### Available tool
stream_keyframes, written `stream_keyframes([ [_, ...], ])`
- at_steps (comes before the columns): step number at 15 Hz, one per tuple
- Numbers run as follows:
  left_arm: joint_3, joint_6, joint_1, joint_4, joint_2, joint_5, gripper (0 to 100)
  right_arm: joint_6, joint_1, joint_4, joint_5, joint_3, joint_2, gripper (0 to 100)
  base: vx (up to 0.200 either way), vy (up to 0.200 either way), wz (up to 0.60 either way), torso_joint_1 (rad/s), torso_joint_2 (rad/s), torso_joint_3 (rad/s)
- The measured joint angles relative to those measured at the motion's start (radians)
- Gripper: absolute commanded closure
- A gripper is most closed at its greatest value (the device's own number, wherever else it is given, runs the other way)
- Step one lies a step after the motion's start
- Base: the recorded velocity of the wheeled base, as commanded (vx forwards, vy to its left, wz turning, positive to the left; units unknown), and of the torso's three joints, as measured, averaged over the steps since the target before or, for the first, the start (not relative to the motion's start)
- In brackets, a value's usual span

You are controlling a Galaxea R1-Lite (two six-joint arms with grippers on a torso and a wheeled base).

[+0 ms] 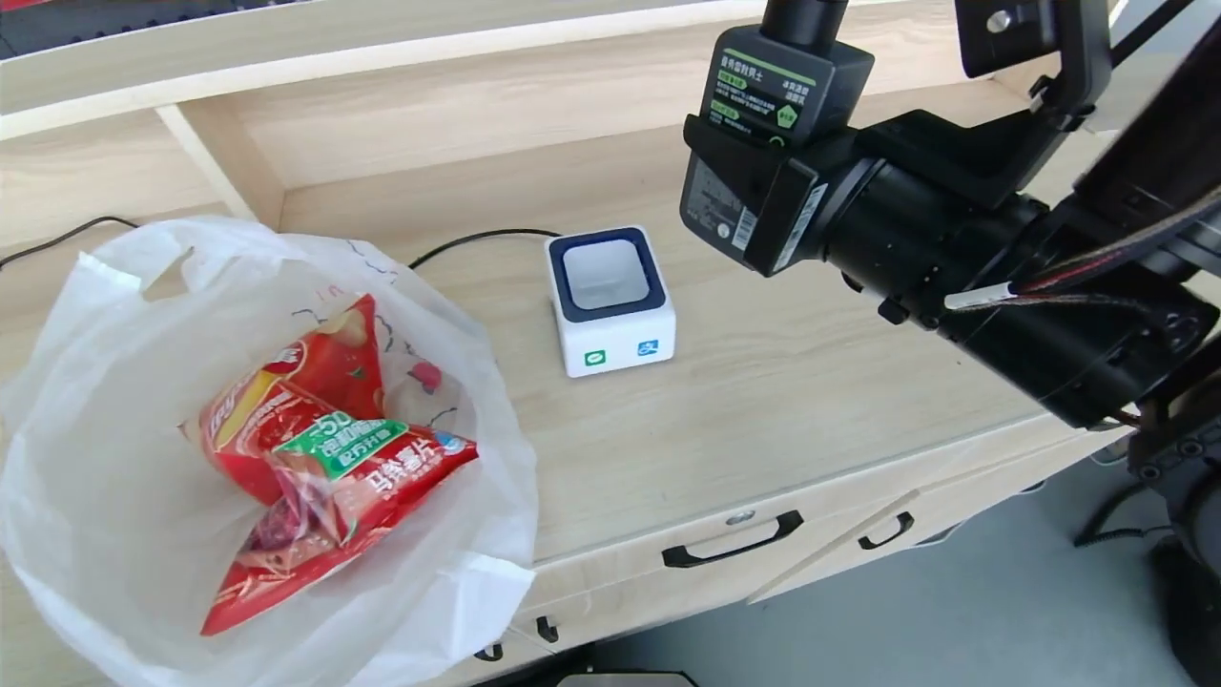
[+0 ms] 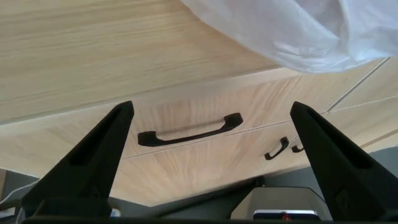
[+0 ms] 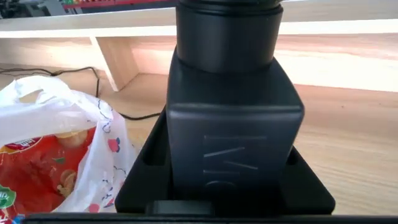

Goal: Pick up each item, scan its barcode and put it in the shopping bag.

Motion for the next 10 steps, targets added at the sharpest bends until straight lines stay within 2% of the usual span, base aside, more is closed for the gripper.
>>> stream_keyframes([
  [3, 0.0, 0.0, 0.0, 0.001, 0.0, 0.0, 0, -0.001, -0.023, -0.001, 0.007, 0.042, -0.02, 100, 0.0, 0.0, 0.6, 0.005, 0.0, -0.002],
  [7, 0.0, 0.002, -0.001, 0.0, 0.0, 0.0, 0, -0.009, -0.117, -0.001, 0.082, 0.104, -0.055, 100, 0.0, 0.0, 0.6, 0.001, 0.0, 0.0],
  [8, 0.0, 0.004, -0.001, 0.0, 0.0, 0.0, 0, -0.033, -0.156, 0.0, 0.108, 0.116, -0.063, 100, 0.0, 0.0, 0.0, 0.0, 0.0, 0.0],
  [10, 0.0, 0.005, 0.0, 0.001, 0.0, 0.0, 0, -0.162, -0.26, 0.0, 0.268, 0.128, -0.067, 100, 0.0, 0.0, 0.0, 0.0, 0.0, 0.0],
])
